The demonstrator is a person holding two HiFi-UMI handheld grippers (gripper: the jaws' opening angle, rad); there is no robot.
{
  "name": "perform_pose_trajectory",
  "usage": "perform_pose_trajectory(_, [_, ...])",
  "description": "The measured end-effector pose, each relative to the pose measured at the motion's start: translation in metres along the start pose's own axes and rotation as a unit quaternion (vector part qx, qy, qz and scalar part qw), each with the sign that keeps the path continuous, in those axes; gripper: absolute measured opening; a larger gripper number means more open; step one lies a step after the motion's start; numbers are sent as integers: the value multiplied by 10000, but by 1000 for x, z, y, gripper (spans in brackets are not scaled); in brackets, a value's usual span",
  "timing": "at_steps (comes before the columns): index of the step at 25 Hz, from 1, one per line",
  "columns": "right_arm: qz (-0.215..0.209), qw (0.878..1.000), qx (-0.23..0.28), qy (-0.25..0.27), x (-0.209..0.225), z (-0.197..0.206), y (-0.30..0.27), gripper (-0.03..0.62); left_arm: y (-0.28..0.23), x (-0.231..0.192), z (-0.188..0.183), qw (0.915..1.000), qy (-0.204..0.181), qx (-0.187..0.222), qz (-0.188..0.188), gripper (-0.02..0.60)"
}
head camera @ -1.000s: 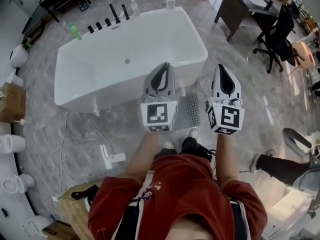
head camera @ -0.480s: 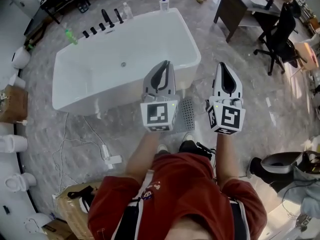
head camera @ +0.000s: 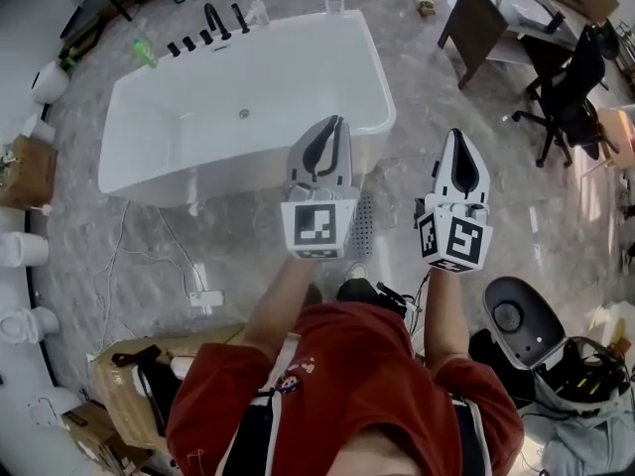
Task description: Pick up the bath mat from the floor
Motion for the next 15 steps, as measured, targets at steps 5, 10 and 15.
perform_pose_trajectory(5, [-30,10000,-4,-26,0,5,-7,12,-4,-7,8,9999,3,-25,-154,26])
perform_pose_trajectory(10, [55,10000,-16,0,-12,8,-3,12,1,-14,9,10000,-40,-34,18,26])
perform_pose_trajectory(15, [94,9999,-39,26,-34,10,-4,12,10,-33,11,10000,43,-50,37,26])
Point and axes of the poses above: the fingertips, and each gripper's own axes: y backward along the fingers, x to its right, z out of its underside, the point moved 10 cm from there along y, backward along the fingers, and after that the axes turned 12 degrees about x, right-handed, at the moved point
